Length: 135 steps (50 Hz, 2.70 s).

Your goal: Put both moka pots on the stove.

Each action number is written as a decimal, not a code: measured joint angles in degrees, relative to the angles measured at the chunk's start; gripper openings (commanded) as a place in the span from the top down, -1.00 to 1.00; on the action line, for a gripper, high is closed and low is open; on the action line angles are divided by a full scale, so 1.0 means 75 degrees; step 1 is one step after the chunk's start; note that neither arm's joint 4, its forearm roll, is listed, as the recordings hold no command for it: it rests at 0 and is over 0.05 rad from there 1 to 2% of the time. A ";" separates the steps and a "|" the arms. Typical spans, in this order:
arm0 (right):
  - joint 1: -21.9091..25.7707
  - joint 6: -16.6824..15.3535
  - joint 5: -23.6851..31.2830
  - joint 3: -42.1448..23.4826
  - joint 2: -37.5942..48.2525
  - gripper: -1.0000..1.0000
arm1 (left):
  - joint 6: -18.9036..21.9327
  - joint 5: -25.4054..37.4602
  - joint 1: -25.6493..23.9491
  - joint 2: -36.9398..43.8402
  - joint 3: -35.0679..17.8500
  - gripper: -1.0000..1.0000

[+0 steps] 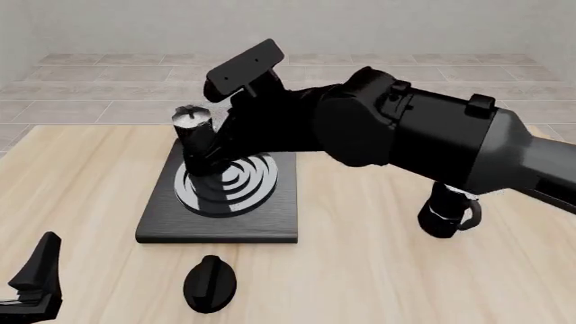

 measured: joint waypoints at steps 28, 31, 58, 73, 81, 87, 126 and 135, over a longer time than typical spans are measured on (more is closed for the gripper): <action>-0.0383 0.0699 -0.0490 0.1590 -0.2166 -1.00 | 0.0053 -0.0012 -0.0052 -0.0001 0.0023 -1.00; -0.0484 0.0802 -0.0571 0.1768 -0.2414 -1.00 | 0.0057 -0.0010 -0.0062 -0.0001 0.0026 -1.00; -0.1845 0.0811 -0.1965 0.3909 -0.4797 -1.00 | 0.0096 0.0020 -0.0107 0.0003 0.0032 -1.00; -0.2860 0.0865 -0.2816 0.5479 -0.6350 -1.00 | 0.0148 0.0049 -0.0154 0.0006 0.0017 -1.00; -0.3372 0.0852 -0.3174 0.6258 -0.7126 -1.00 | 0.0169 0.0050 -0.0162 0.0003 0.0009 -1.00; -0.3735 0.0901 -0.3380 0.6785 -0.7668 -1.00 | 0.0186 0.0056 -0.0164 0.0002 -0.0002 -1.00; -0.5532 0.1314 -0.3473 0.8879 -0.9334 -1.00 | 0.0348 0.0008 -0.0292 -0.0007 -0.0024 -1.00; -0.5779 0.1345 -0.3399 0.9145 -0.9420 -1.00 | 0.0378 -0.0006 -0.0316 -0.0007 -0.0005 -1.00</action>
